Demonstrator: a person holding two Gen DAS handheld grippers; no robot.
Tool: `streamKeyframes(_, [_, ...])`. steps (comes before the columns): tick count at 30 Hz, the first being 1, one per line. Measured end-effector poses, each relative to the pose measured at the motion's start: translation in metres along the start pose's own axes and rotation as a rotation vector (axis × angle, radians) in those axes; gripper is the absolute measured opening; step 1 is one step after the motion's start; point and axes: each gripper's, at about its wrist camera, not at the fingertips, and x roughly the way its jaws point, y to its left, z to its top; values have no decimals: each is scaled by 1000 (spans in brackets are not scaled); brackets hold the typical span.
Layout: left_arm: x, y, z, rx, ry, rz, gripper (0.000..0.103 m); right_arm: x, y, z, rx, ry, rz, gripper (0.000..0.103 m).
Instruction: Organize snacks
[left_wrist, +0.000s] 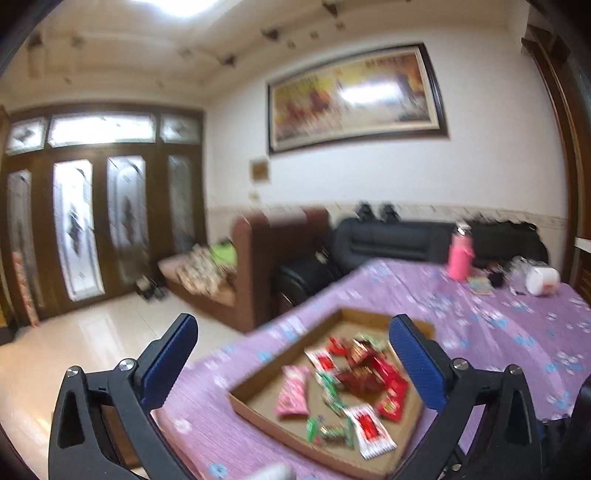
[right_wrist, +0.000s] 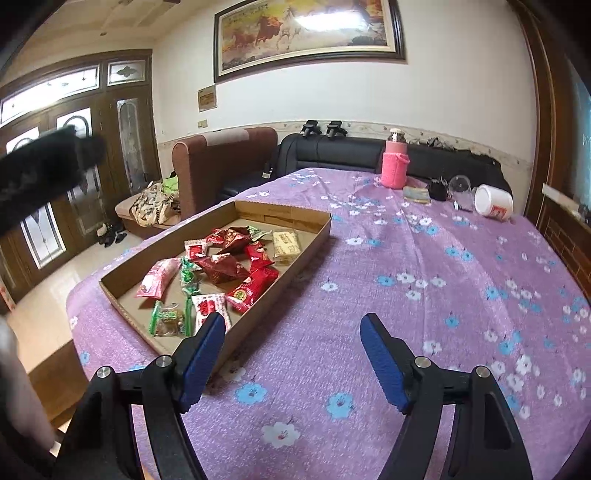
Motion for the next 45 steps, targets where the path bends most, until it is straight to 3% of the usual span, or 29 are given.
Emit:
streamKeyframes(2, [4, -5, 5, 24, 12, -52, 103, 1, -1, 3, -5, -7, -4, 80])
streamKeyframes(4, [19, -5, 8, -7, 108, -147, 103, 1, -2, 4, -4, -9, -2, 80])
streamKeyframes(6, [34, -3, 5, -52, 195, -177, 103, 2, -2, 4, -9, -7, -3, 80])
streamKeyframes(13, [69, -6, -17, -20, 386, -124, 103, 11, 4, 1, -27, 19, 14, 80])
streamKeyframes(19, [82, 0, -35, -54, 496, -145, 103, 17, 13, 4, -58, 44, 29, 80])
streamKeyframes(30, [89, -4, -43, -39, 549, -166, 103, 25, 17, 1, -50, 111, 21, 80])
streamKeyframes(36, [90, -9, -47, -30, 573, -184, 103, 25, 10, 0, -34, 121, -17, 81])
streamKeyframes(45, [90, -14, -51, -30, 600, -204, 103, 25, 7, -1, -24, 128, -6, 81])
